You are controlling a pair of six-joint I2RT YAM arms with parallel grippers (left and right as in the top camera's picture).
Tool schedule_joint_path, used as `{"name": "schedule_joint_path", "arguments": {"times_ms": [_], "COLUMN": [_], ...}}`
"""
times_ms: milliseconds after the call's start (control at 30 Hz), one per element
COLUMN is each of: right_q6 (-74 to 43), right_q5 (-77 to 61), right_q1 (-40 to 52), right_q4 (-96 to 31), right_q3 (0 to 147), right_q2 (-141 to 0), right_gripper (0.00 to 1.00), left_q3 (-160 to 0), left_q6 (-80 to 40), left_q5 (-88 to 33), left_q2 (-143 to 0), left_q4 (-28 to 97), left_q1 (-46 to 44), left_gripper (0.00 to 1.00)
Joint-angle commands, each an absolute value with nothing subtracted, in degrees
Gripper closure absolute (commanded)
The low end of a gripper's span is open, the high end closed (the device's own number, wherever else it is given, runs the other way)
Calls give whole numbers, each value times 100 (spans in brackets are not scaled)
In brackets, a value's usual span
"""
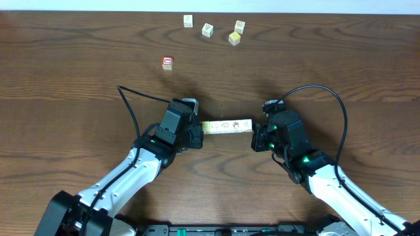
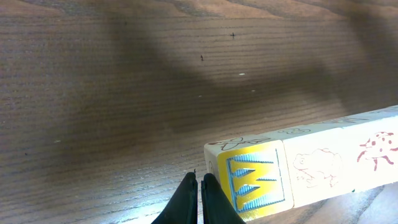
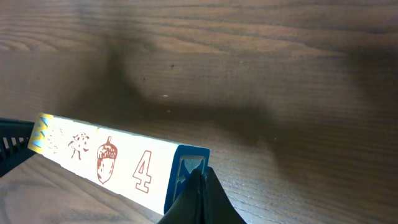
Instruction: Lift 5 blocks
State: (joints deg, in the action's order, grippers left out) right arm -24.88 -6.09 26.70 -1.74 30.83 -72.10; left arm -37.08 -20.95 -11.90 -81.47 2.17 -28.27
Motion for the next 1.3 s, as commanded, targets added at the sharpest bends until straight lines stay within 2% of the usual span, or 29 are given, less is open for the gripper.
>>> {"name": "schedule_joint_path", "arguments": {"times_ms": [0, 1267], "right_q6": [-2412, -2349], "right_q5": [-1678, -1651], "right_q1": [2936, 2936], "right_q4": [-108, -106], "right_q3": [3308, 3308], "right_q2": [-7146, -7146], "right_gripper": [99, 99], "left_q3": [-3835, -3903], "left_q6": [-2084, -2169], "left_q5": [-2189, -2340], "left_q2": [-8016, -7701], "left_q4": [56, 97], "left_q1": [-3020, -3020], "left_gripper": [93, 93]}}
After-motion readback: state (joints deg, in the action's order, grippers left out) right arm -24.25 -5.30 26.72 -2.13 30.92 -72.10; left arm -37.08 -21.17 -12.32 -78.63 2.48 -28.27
